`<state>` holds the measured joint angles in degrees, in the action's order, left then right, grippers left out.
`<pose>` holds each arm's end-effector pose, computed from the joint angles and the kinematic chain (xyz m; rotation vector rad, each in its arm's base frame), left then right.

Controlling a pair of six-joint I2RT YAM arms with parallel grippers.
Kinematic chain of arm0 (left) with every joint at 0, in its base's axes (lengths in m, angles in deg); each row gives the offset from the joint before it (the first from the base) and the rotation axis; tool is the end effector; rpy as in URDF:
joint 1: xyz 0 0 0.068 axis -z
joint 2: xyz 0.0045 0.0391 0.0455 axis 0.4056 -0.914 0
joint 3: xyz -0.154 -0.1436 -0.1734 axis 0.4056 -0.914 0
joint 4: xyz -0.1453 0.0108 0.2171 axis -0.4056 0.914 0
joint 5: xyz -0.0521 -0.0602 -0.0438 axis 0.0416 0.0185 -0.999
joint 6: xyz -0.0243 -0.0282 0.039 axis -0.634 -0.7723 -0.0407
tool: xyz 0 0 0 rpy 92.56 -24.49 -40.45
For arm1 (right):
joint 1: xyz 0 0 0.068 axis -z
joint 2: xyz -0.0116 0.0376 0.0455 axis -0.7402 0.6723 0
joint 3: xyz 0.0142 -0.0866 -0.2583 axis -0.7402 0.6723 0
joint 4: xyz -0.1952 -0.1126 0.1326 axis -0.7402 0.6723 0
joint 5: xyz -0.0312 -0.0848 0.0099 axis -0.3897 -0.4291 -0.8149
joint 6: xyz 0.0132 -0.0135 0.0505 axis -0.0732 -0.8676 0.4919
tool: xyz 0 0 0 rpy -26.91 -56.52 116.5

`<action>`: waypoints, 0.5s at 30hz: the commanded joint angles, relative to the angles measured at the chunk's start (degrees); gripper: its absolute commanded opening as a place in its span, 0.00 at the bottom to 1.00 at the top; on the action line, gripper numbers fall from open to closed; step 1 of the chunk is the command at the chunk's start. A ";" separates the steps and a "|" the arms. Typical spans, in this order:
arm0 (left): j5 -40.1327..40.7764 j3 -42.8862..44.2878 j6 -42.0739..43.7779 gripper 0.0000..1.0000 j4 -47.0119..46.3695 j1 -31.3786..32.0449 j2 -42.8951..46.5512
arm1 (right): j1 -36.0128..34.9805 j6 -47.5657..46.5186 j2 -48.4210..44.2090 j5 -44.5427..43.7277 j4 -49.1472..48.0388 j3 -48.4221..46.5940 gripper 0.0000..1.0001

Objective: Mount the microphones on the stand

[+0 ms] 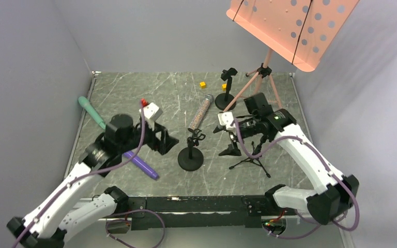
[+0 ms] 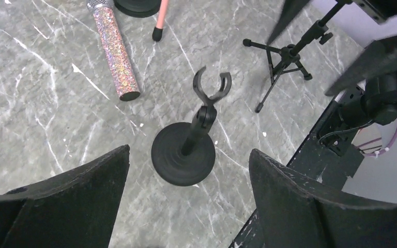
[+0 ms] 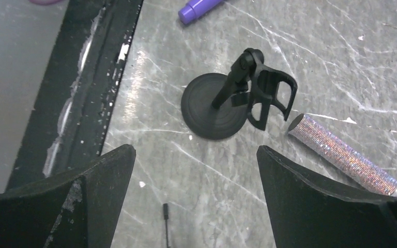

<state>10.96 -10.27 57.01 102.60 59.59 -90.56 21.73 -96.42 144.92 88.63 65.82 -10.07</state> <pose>0.1464 -0.1168 0.3611 0.6332 1.8996 -0.7831 0.1790 0.1205 0.3372 -1.7185 1.3469 0.9268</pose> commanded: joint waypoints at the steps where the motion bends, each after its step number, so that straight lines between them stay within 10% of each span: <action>1: -1.31 -14.02 -1.27 0.88 -13.54 -0.15 9.17 | -2.82 -2.19 4.90 -4.06 -7.94 -4.80 0.90; 8: -2.94 -33.35 -6.21 0.88 -32.45 -0.15 21.00 | -4.16 -0.46 14.57 -3.78 -11.13 -8.27 0.76; 15: -8.31 -37.08 -4.23 0.86 -48.25 -0.07 10.30 | -6.49 1.18 18.35 -2.10 -10.85 -8.33 0.55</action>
<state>6.85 -48.54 52.09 69.18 59.55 -74.30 16.29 -95.96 163.54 84.44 57.43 -17.42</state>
